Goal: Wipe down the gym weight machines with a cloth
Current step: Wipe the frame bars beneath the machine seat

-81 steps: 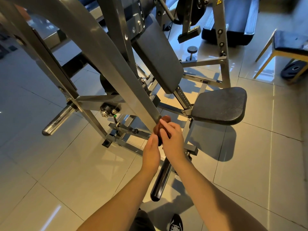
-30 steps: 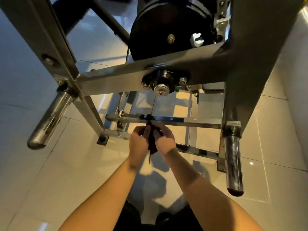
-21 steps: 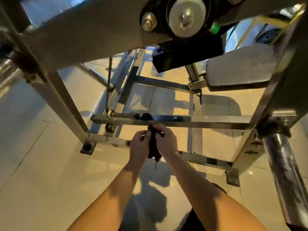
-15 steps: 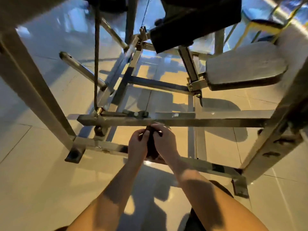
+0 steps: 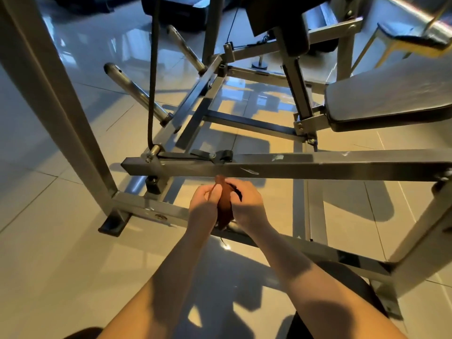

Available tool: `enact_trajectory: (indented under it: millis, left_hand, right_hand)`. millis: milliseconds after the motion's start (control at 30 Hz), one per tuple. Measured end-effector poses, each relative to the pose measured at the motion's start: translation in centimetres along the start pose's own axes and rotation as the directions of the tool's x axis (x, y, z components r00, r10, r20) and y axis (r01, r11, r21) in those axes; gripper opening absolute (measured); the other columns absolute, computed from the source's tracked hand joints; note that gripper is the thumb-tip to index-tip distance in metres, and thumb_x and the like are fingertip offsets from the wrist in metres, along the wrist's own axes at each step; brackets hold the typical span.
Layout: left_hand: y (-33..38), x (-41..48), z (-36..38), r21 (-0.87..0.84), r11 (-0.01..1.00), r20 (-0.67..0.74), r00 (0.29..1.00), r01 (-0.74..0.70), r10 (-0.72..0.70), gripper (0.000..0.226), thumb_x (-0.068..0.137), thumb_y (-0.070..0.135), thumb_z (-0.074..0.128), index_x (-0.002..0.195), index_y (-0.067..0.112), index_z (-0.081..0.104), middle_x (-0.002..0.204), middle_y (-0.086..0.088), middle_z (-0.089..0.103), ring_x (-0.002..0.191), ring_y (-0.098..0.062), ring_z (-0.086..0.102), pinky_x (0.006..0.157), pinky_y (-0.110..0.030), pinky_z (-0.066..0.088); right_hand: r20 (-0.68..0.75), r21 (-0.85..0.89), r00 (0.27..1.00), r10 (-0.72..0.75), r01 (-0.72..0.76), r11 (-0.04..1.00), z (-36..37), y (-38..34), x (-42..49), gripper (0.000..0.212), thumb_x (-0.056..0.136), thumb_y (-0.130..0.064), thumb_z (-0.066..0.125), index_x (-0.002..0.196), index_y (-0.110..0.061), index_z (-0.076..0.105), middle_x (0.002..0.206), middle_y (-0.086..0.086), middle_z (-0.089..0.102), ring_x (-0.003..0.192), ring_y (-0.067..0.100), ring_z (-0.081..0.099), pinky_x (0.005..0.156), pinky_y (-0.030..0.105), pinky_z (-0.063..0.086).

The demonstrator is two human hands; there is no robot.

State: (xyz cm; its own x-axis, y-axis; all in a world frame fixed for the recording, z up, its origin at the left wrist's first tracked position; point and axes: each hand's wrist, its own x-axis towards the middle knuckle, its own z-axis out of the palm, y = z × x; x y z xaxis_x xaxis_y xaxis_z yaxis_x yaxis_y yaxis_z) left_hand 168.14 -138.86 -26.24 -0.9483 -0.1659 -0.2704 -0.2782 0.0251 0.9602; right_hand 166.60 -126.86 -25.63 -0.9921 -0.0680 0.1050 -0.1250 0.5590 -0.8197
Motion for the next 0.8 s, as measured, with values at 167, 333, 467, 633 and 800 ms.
enact_trajectory:
  millis: [167,333,467,633,800]
  left_hand:
    - [0.8,-0.4,0.2,-0.002,1.000,-0.098,0.995,0.023,-0.023,0.036,0.101,0.048,0.054,0.126,0.023,0.054,0.118,-0.006,0.061,0.105,-0.027,0.063,0.083,-0.047,0.061]
    - [0.8,-1.7,0.6,0.006,0.998,-0.187,0.981,-0.057,0.057,0.028,0.102,0.043,0.053,0.121,0.024,0.060,0.118,-0.001,0.063,0.108,-0.020,0.062,0.088,-0.036,0.056]
    - [2.1,-3.1,1.9,0.090,0.979,-0.175,0.965,-0.184,0.198,0.023,0.102,0.031,0.056,0.122,0.022,0.060,0.111,0.007,0.061,0.107,-0.011,0.059,0.072,-0.011,0.045]
    - [5.0,-5.8,6.3,0.034,0.972,-0.110,0.966,-0.232,0.234,0.023,0.104,0.026,0.055,0.127,0.027,0.058,0.109,0.014,0.058,0.091,0.003,0.056,0.063,-0.007,0.045]
    - [8.5,-7.5,10.2,0.092,0.952,0.058,0.956,-0.293,0.289,0.026,0.105,0.022,0.050,0.128,0.030,0.059,0.125,0.005,0.059,0.112,-0.013,0.057,0.083,-0.022,0.046]
  right_hand:
    - [-0.042,0.053,0.997,0.070,-0.067,0.996,0.2,0.3,-0.5,0.032,0.098,-0.020,0.050,0.127,-0.018,0.063,0.119,0.000,0.060,0.111,0.019,0.057,0.102,0.042,0.051]
    - [-0.071,-0.059,0.997,0.026,-0.030,0.998,-1.5,1.0,-2.3,0.028,0.104,-0.018,0.051,0.131,-0.020,0.061,0.122,0.003,0.060,0.107,0.006,0.049,0.102,0.025,0.044]
    - [-0.043,-0.095,0.998,0.040,-0.044,0.995,-5.4,0.6,-4.0,0.027,0.107,-0.019,0.047,0.128,-0.029,0.061,0.120,-0.003,0.057,0.103,0.003,0.049,0.091,0.011,0.037]
    - [-0.178,-0.043,0.981,0.078,-0.087,0.995,-11.1,0.2,-4.9,0.024,0.106,-0.018,0.049,0.121,-0.024,0.067,0.120,-0.002,0.059,0.105,0.007,0.051,0.082,0.008,0.034]
    - [-0.245,-0.111,0.969,0.018,-0.046,0.993,-15.1,0.0,-6.3,0.025,0.105,-0.015,0.047,0.118,-0.023,0.067,0.116,0.000,0.054,0.098,0.008,0.051,0.076,0.003,0.032]
